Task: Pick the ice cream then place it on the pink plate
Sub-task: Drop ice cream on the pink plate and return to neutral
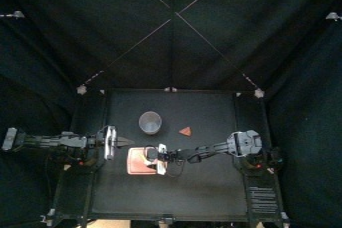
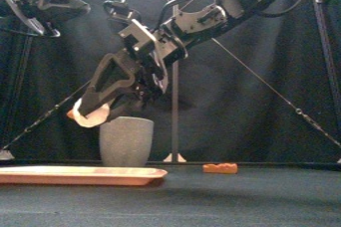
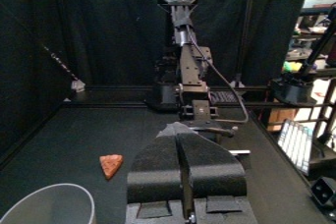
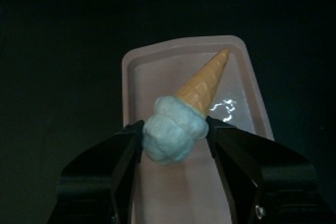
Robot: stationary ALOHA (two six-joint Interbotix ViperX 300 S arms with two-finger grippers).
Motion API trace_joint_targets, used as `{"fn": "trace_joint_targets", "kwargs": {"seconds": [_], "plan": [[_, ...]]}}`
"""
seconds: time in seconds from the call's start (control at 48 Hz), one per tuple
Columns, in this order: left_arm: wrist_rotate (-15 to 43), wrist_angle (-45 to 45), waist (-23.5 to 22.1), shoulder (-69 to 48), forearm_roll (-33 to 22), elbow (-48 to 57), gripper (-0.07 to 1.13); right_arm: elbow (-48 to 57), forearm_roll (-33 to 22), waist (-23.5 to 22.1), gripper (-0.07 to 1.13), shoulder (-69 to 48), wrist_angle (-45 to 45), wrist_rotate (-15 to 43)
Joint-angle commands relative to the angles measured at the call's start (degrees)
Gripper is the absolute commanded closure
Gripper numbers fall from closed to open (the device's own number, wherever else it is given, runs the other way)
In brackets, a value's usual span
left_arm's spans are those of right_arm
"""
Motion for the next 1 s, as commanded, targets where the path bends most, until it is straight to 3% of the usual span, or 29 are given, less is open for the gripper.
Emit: {"fn": "trace_joint_targets", "kwargs": {"seconds": [0.021, 0.146, 0.542, 1.0], "plan": [[0.1, -0.5, 0.1, -0.2, 0.1, -0.5, 1.09, -1.9, -0.1, -0.3, 0.19, -1.0, 0.3, -0.1], [0.1, -0.5, 0.1, -0.6, 0.1, -0.4, 1.09, -1.2, 0.0, -0.3, 0.06, -1.1, 0.6, 0.0], [0.2, -0.5, 0.1, -0.7, 0.1, -0.3, 1.09, 4.7, -4.2, -1.8, 0.06, -13.0, 1.9, -0.2], [0.3, -0.5, 0.2, -0.9, 0.4, 0.0, 1.09, 27.5, -8.1, -1.3, 0.06, -39.8, -13.3, -0.4]]}}
